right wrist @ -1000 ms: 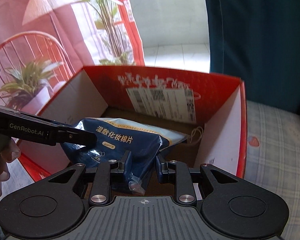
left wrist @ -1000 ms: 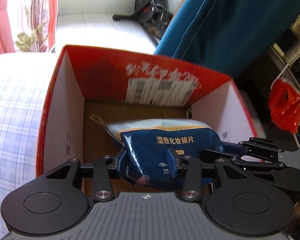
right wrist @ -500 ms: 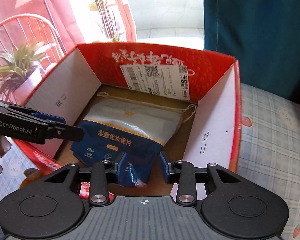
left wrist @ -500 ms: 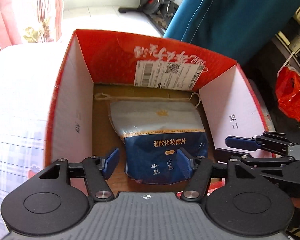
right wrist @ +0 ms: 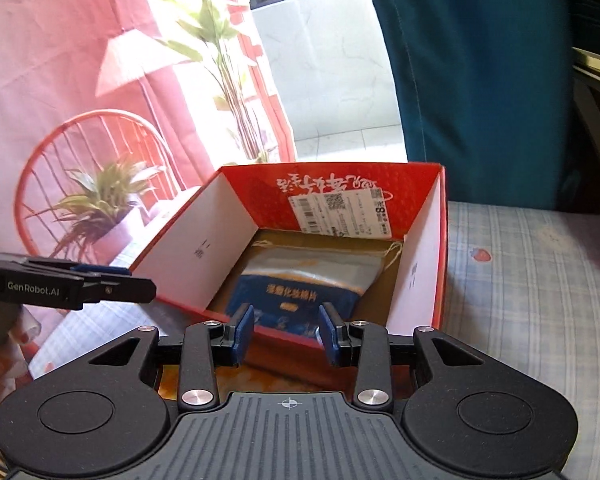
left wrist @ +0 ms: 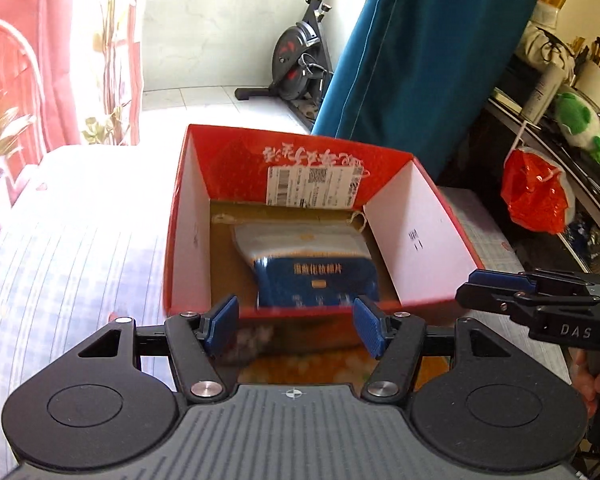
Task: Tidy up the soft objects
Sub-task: 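Open the left tool and withdraw it from the box, then grasp the orange floral cloth edge with the left tool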
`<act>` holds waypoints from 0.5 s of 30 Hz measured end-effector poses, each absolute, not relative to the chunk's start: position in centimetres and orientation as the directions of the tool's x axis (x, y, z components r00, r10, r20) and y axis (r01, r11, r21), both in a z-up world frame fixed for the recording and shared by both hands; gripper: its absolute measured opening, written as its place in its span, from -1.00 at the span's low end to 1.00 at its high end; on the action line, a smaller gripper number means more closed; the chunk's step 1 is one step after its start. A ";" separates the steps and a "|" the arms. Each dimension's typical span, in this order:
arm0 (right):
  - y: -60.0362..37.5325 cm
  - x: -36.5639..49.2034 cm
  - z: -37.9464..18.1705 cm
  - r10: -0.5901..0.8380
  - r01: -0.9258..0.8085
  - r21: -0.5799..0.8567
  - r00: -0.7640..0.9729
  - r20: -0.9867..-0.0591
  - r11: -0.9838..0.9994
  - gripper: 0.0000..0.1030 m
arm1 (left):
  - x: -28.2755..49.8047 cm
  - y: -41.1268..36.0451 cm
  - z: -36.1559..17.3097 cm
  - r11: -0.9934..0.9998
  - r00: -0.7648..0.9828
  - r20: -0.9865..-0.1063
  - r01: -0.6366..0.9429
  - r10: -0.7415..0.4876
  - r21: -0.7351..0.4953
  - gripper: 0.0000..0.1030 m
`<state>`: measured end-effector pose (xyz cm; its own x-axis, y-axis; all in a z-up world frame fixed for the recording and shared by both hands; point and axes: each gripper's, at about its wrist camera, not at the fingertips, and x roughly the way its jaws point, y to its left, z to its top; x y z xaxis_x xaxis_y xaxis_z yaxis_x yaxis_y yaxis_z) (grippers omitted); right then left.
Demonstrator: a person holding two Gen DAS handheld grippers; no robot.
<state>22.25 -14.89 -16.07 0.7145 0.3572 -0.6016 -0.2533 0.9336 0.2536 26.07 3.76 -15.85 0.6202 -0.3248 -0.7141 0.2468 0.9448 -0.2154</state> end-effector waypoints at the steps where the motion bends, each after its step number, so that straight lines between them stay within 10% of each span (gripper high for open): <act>1: -14.9 21.6 -16.2 0.357 -0.253 0.254 0.716 -0.600 0.933 -0.35 | 25.3 3.9 -16.1 0.947 0.620 -0.717 0.242 -0.318 -0.210 0.28; 15: -13.9 16.4 -21.4 0.324 -0.220 0.238 0.675 -0.663 0.946 -0.23 | 20.6 3.5 -19.7 0.970 0.616 -0.750 0.171 -0.240 -0.170 0.45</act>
